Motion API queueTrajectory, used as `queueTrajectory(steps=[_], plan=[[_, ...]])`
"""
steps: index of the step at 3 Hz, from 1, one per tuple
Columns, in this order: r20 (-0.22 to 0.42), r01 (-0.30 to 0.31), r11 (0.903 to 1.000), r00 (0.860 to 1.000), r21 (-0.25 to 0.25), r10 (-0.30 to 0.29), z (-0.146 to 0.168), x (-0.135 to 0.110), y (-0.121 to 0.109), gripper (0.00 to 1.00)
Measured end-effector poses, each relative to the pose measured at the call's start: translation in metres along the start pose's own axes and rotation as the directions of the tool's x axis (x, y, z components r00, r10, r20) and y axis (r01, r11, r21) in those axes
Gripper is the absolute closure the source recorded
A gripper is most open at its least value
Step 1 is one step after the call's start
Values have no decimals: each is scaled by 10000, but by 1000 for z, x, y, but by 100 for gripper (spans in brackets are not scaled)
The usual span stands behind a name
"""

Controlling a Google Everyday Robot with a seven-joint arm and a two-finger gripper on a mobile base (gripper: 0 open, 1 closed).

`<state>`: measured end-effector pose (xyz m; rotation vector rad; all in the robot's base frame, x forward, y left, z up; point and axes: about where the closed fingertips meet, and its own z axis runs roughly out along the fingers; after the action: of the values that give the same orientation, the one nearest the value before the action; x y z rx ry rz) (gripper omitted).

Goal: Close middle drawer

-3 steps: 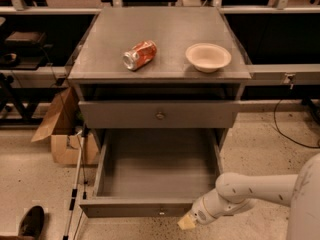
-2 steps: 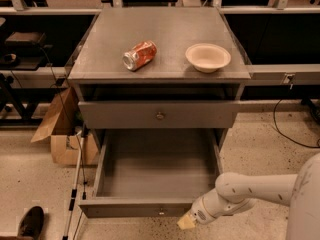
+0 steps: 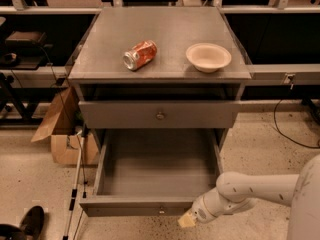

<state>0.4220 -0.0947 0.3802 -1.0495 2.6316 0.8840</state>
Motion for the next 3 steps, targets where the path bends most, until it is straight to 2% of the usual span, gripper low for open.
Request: queueTrajectory(steps=[3], plan=[[674,-38,9999,9977,159,27,-3,-10,-3,100]])
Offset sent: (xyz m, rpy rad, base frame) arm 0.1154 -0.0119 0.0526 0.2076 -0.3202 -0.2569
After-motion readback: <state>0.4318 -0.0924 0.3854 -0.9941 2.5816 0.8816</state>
